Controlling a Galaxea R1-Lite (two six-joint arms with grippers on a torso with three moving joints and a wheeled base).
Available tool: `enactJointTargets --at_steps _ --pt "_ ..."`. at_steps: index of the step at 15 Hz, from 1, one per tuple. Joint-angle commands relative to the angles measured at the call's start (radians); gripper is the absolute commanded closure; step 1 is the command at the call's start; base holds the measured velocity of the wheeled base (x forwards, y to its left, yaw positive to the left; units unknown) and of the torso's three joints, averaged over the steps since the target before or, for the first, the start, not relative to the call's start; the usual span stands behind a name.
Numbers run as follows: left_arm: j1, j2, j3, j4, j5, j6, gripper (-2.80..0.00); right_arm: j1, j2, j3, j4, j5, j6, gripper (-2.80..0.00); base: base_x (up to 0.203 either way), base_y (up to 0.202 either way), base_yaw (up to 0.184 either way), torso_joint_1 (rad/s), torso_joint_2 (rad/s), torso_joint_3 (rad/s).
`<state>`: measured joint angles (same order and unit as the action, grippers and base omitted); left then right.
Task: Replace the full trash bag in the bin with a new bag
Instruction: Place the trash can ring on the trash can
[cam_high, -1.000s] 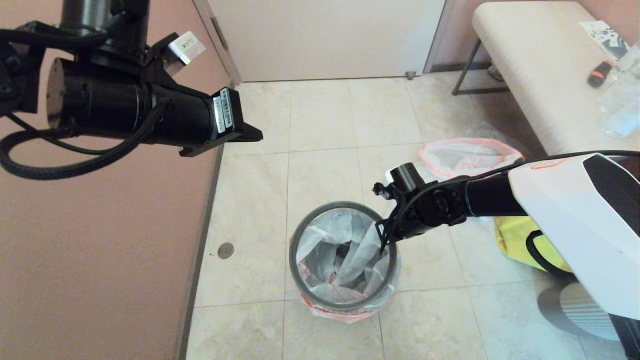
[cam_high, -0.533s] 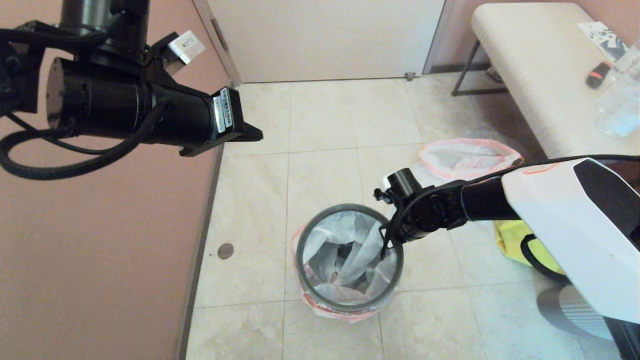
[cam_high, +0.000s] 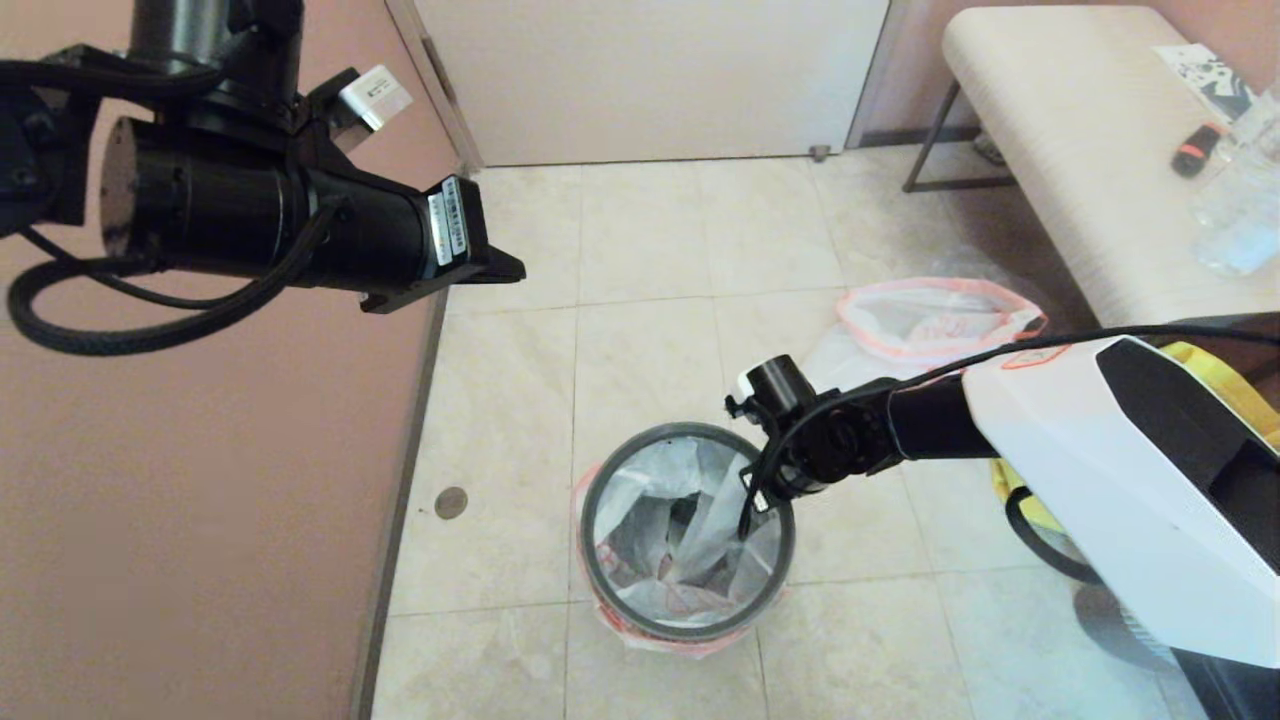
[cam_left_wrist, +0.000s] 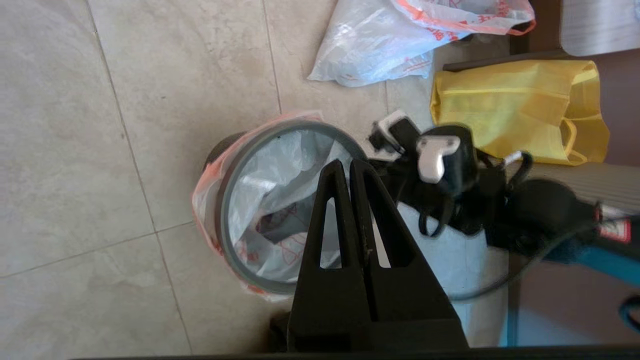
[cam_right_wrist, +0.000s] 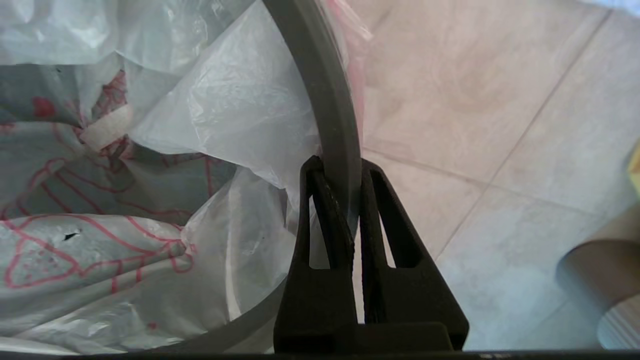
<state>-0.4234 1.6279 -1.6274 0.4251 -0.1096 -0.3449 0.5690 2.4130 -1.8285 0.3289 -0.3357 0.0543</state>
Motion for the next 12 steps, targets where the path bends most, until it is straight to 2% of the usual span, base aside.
enactJointTargets --at_steps 1,9,10,12 --pt "0.009 0.000 0.000 0.002 -0.001 -0.002 0.00 0.021 0.015 -0.003 0.003 -0.010 0.003 0.00 0.000 0.000 0.000 0.000 0.00 0.000" --pt "0.008 0.058 -0.015 0.004 0.007 0.000 0.00 0.008 0.011 0.006 -0.016 -0.121 0.041 0.00 0.000 0.000 0.000 0.000 0.00 0.000" --pt "0.008 0.060 -0.015 0.004 0.007 0.000 0.00 0.007 0.003 0.005 -0.023 -0.121 0.044 -2.80 0.000 0.000 0.000 0.000 0.00 0.000" --pt "0.008 0.063 -0.015 0.006 0.008 0.001 0.00 0.021 -0.041 0.027 -0.017 -0.115 0.054 -2.80 0.000 0.000 0.000 0.000 0.00 0.000"
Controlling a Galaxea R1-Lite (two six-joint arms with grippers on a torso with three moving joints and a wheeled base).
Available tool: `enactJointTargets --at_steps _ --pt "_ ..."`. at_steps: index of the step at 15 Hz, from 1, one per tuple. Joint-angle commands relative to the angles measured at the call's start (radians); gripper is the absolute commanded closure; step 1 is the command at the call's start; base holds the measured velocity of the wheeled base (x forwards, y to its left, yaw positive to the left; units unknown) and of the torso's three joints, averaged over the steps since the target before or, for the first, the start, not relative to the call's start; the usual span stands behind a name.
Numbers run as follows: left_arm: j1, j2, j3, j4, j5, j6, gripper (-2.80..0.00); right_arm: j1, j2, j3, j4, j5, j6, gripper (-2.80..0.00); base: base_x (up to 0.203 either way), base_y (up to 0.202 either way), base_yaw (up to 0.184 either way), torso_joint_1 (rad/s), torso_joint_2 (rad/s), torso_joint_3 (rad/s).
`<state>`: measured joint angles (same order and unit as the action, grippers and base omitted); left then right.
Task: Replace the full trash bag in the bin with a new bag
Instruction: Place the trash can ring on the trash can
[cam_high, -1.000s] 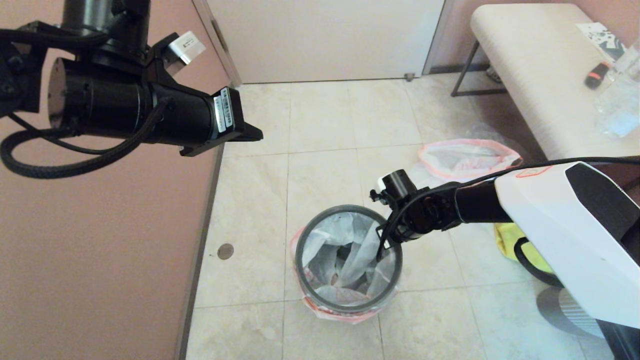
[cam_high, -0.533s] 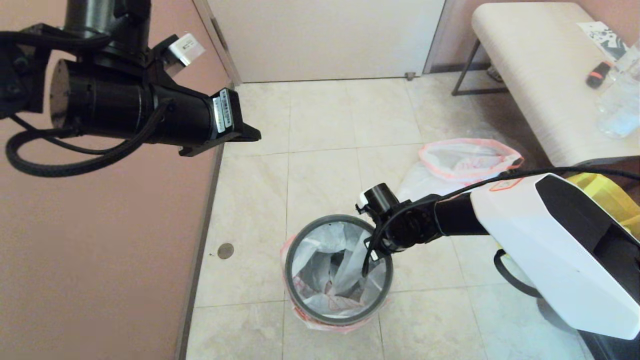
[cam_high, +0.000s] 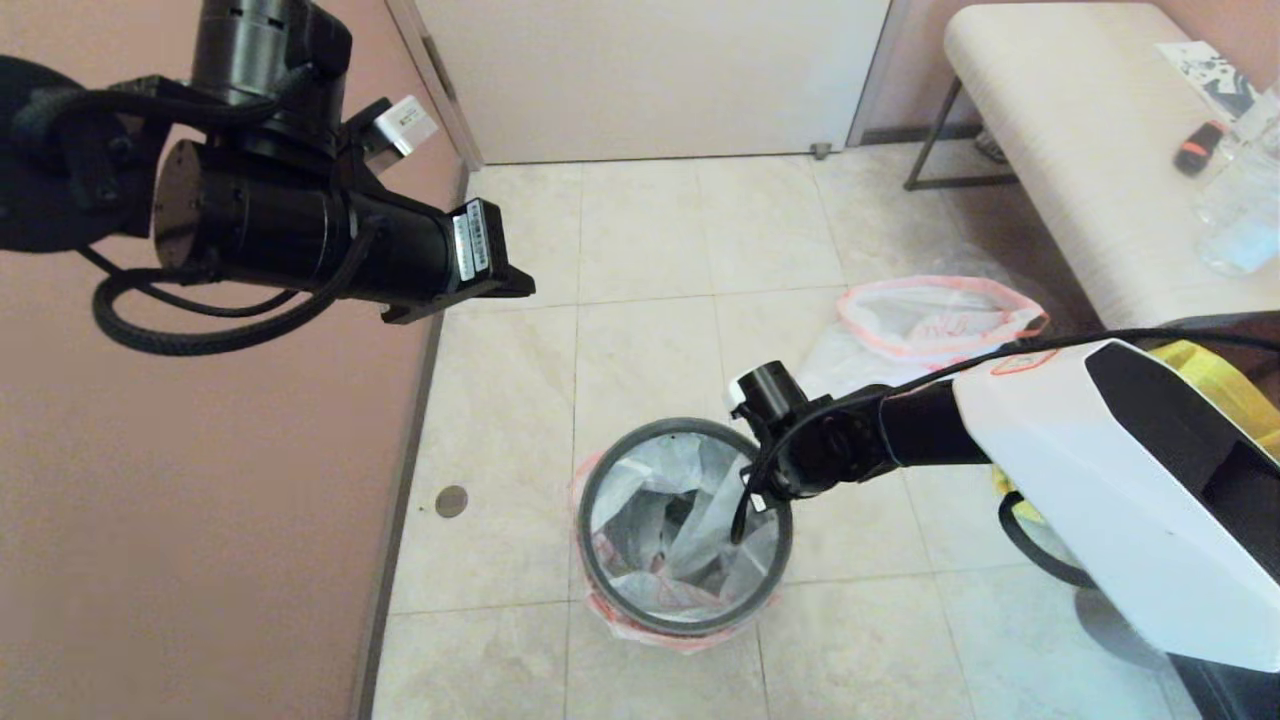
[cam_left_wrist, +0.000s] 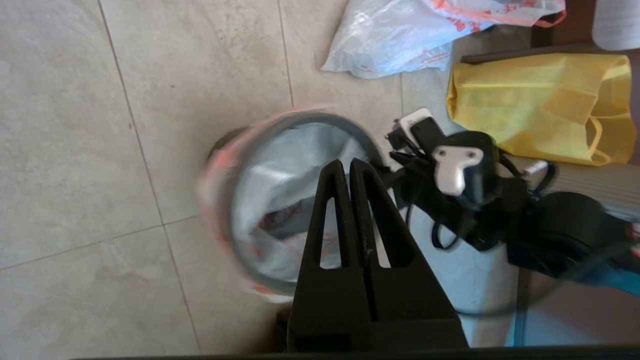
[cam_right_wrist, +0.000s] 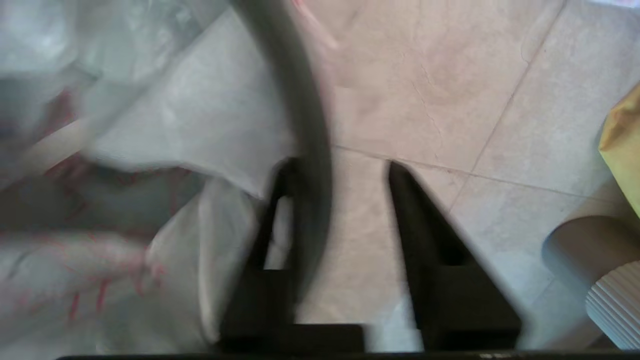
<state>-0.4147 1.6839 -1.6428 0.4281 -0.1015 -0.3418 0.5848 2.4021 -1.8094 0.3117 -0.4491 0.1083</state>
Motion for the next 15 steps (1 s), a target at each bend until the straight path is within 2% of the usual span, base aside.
enactJointTargets --at_steps 1,3,5,6,8,9,10,11,12,13,15 --pt "-0.001 0.007 0.000 0.003 -0.001 -0.002 0.00 0.020 -0.056 0.023 0.002 -0.001 0.011 -2.80 0.000 0.000 0.000 0.000 0.00 0.000" --pt "-0.001 0.007 0.000 0.003 0.000 0.000 0.00 0.058 -0.104 0.044 0.023 0.002 0.044 -2.80 0.000 0.000 0.000 0.000 0.00 0.000" --pt "0.000 0.008 0.000 0.003 -0.001 0.001 0.00 0.089 -0.135 0.062 0.051 0.015 0.109 -2.80 0.000 0.000 0.000 0.000 0.00 0.000" --pt "0.003 0.017 0.000 0.004 -0.005 0.001 0.00 0.093 -0.168 0.082 0.053 0.044 0.146 -2.80 0.000 0.000 0.000 0.000 0.00 0.000" --pt "0.014 0.056 0.013 0.008 -0.023 0.021 0.00 0.084 -0.227 0.159 0.050 0.166 0.201 -2.80 0.000 0.000 0.000 0.000 0.00 0.000" --pt "0.034 0.089 0.035 0.009 -0.084 0.079 0.00 0.073 -0.248 0.227 0.041 0.213 0.205 -2.80 0.000 0.000 0.000 0.000 0.00 0.000" --pt "0.058 0.125 0.052 0.009 -0.162 0.127 0.00 0.061 -0.261 0.287 0.014 0.256 0.204 0.00 0.000 0.000 0.000 0.000 0.00 0.000" --pt "0.077 0.166 0.065 0.008 -0.227 0.165 0.00 0.047 -0.273 0.349 -0.050 0.315 0.200 0.00 0.000 0.000 0.000 0.000 0.00 0.000" --pt "0.091 0.210 0.075 0.006 -0.277 0.196 0.00 0.028 -0.283 0.391 -0.128 0.421 0.186 0.00 0.000 0.000 0.000 0.000 0.00 0.000" --pt "0.105 0.253 0.081 0.004 -0.315 0.228 0.00 0.007 -0.288 0.417 -0.181 0.520 0.177 0.00 0.000 0.000 0.000 0.000 0.00 0.000" --pt "0.132 0.324 0.087 0.002 -0.372 0.296 0.00 -0.033 -0.282 0.444 -0.241 0.666 0.167 0.00 0.000 0.000 0.000 0.000 0.00 0.000"
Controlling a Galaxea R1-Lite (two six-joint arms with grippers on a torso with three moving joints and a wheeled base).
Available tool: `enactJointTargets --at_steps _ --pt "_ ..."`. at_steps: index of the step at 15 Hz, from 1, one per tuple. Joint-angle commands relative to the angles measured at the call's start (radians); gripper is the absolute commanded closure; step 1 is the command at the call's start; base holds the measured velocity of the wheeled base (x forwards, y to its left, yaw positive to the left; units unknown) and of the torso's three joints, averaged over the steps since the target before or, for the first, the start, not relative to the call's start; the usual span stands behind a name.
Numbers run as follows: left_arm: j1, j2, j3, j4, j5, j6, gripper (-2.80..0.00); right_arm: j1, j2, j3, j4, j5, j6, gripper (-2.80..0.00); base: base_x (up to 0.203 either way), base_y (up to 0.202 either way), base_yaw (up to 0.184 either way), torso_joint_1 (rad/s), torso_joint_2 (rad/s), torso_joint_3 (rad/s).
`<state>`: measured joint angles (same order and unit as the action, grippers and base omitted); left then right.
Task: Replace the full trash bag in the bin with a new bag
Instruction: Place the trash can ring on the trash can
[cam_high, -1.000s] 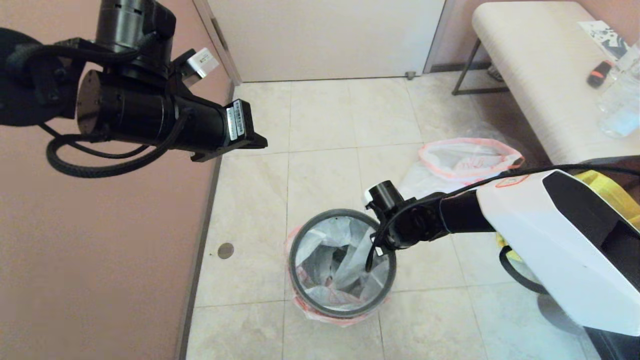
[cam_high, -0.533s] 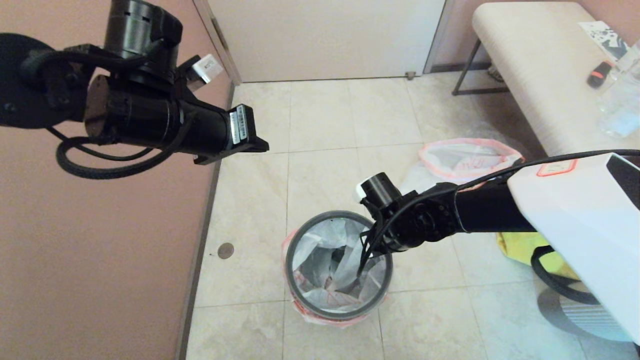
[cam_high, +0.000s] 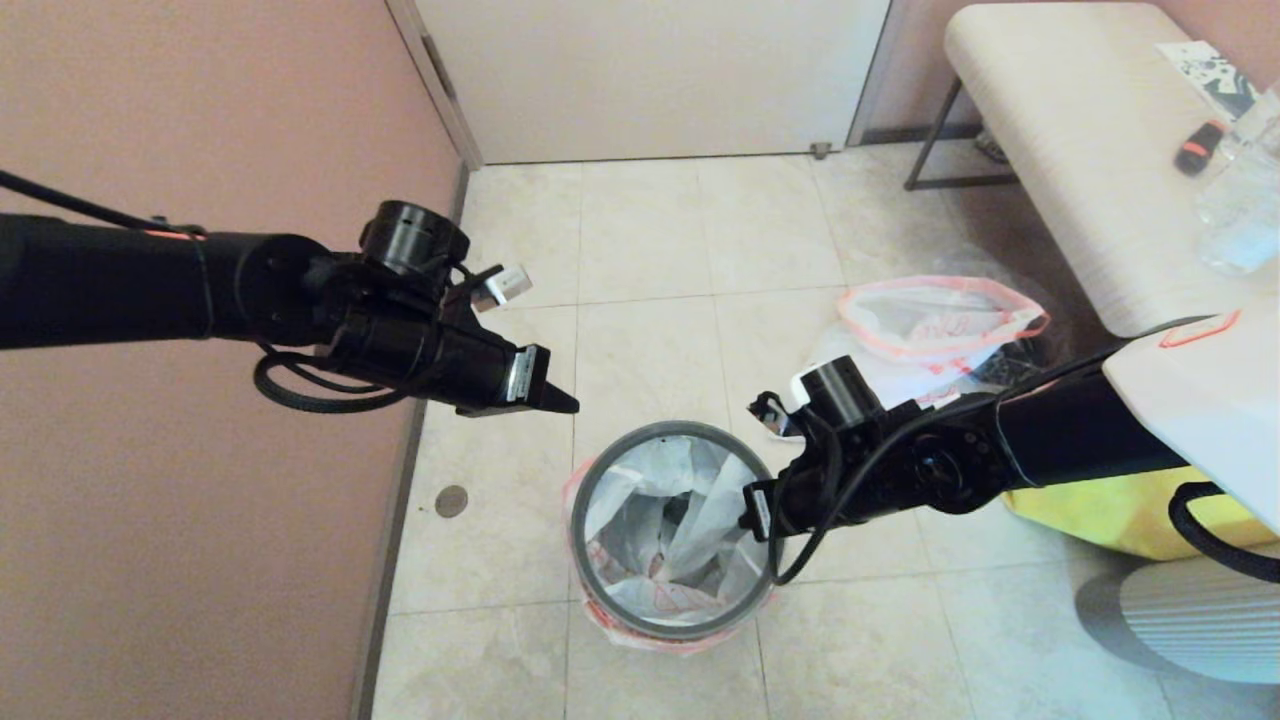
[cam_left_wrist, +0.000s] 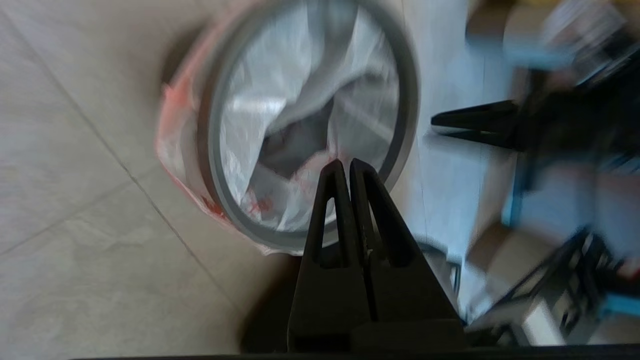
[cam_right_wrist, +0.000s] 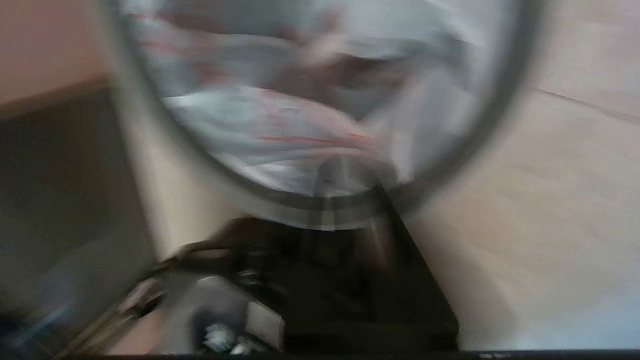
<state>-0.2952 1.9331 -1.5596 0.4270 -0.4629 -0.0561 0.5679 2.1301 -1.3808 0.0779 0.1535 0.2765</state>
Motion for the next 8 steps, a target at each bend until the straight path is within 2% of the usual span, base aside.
enactJointTargets --at_steps 1,4,6,8 --pt "0.021 0.104 0.010 0.001 -0.046 0.030 0.00 -0.026 0.013 0.018 -0.029 0.091 -0.004 0.00 0.000 0.000 0.000 0.000 0.00 0.000" --pt "0.028 0.173 0.046 -0.026 -0.150 0.079 0.00 -0.052 0.084 0.021 -0.091 0.107 -0.013 0.00 0.000 0.000 0.000 0.000 0.00 0.000" --pt "0.036 0.214 0.070 -0.044 -0.162 0.160 0.00 -0.079 0.120 0.026 -0.150 0.146 -0.051 0.00 0.000 0.000 0.000 0.000 0.00 0.000" --pt "0.039 0.256 0.067 -0.048 -0.162 0.175 0.00 -0.101 0.168 0.022 -0.219 0.173 -0.061 0.00 0.000 0.000 0.000 0.000 0.00 0.000"
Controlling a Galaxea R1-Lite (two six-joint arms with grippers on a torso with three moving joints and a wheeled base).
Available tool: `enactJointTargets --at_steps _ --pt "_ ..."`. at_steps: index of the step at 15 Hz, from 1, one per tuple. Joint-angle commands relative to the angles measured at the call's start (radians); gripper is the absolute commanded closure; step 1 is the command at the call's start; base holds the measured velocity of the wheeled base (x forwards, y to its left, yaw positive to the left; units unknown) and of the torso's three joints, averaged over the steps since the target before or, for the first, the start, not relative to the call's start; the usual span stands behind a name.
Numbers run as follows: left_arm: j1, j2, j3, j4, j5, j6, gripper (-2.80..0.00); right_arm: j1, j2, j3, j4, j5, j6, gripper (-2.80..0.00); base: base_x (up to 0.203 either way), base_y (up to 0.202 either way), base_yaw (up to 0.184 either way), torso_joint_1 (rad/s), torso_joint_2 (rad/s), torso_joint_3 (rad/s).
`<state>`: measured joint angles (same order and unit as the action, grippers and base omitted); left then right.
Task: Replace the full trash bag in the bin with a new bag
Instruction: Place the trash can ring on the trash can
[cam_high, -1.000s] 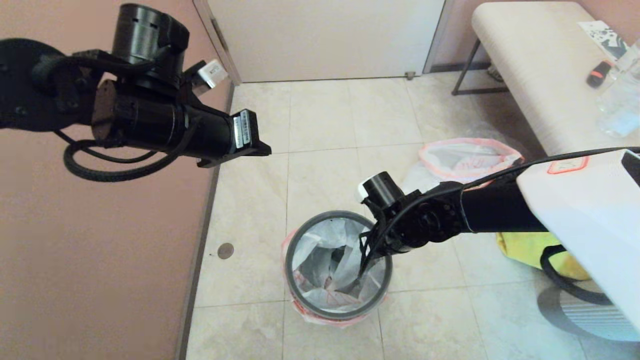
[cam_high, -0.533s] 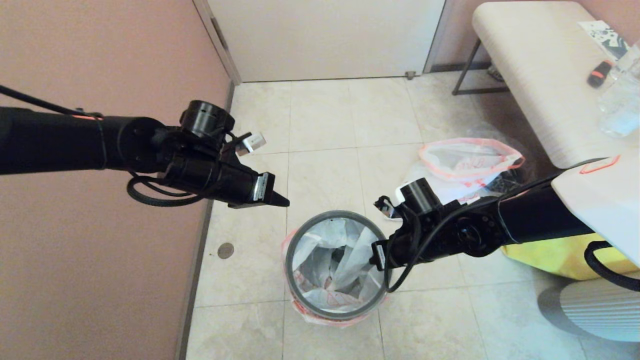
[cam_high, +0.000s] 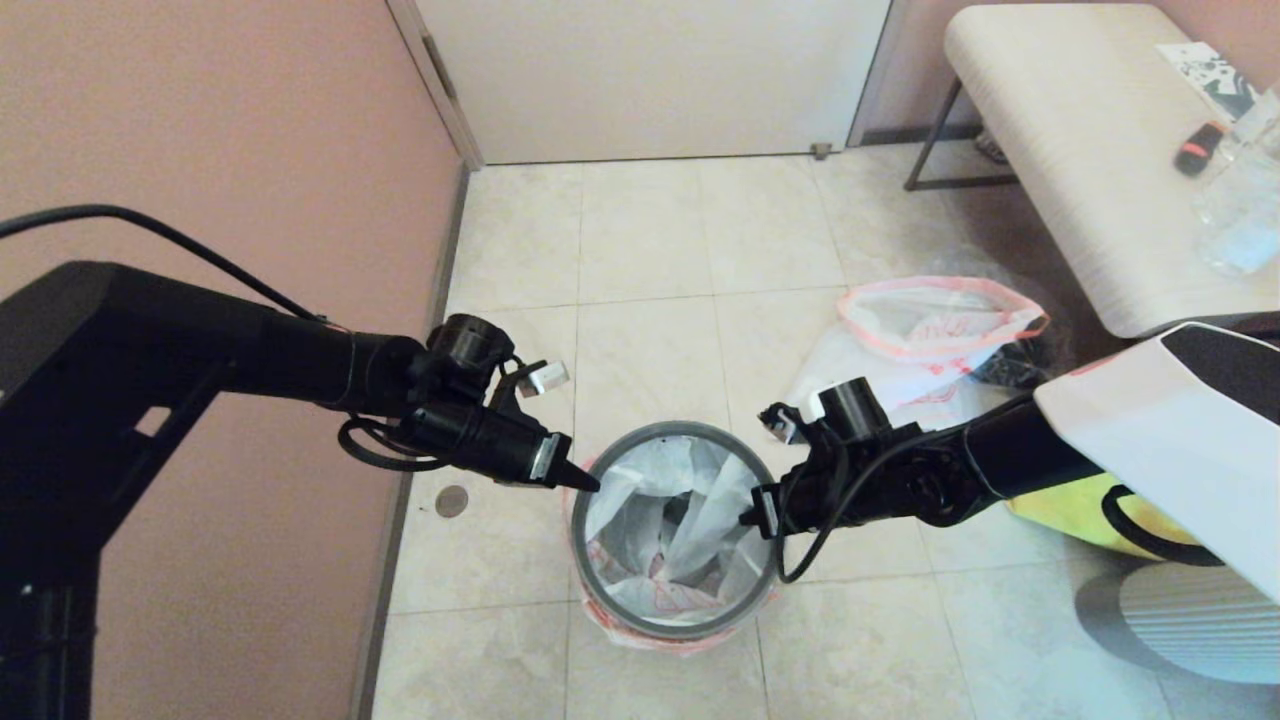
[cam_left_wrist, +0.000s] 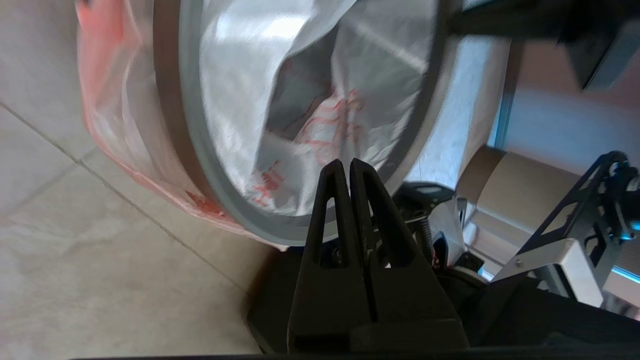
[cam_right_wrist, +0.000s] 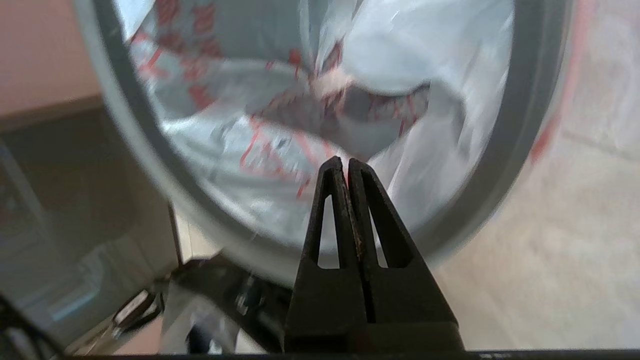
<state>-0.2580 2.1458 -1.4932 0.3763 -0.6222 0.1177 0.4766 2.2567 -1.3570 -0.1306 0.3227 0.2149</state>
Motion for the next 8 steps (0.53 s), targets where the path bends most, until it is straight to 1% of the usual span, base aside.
enactJointTargets --at_steps 1,3,5,6,7,8 --pt "0.003 0.066 -0.004 -0.001 -0.002 0.003 0.00 -0.015 0.062 -0.002 -0.049 0.010 0.000 0.00 0.000 0.000 0.000 0.000 0.00 0.000" --pt "0.006 0.119 -0.011 -0.025 0.007 0.003 0.00 -0.026 0.101 -0.004 -0.098 0.018 -0.005 0.00 0.000 0.000 0.000 0.000 0.00 0.000" --pt "0.005 0.182 -0.025 -0.049 0.030 0.004 0.00 -0.034 0.133 -0.006 -0.132 0.021 -0.043 0.00 0.000 0.000 0.000 0.000 0.00 0.000" --pt "0.005 0.216 -0.038 -0.053 0.048 0.004 0.00 -0.036 0.142 -0.009 -0.134 0.021 -0.046 0.00 0.000 0.000 0.000 0.000 0.00 0.000" --pt "0.005 0.239 -0.054 -0.055 0.082 0.004 0.00 -0.036 0.144 -0.011 -0.135 0.021 -0.046 0.00 0.000 0.000 0.000 0.000 0.00 0.000" --pt "0.005 0.241 -0.058 -0.056 0.095 0.004 0.00 -0.036 0.147 -0.012 -0.140 0.021 -0.046 0.00 0.000 0.000 0.000 0.000 0.00 0.000"
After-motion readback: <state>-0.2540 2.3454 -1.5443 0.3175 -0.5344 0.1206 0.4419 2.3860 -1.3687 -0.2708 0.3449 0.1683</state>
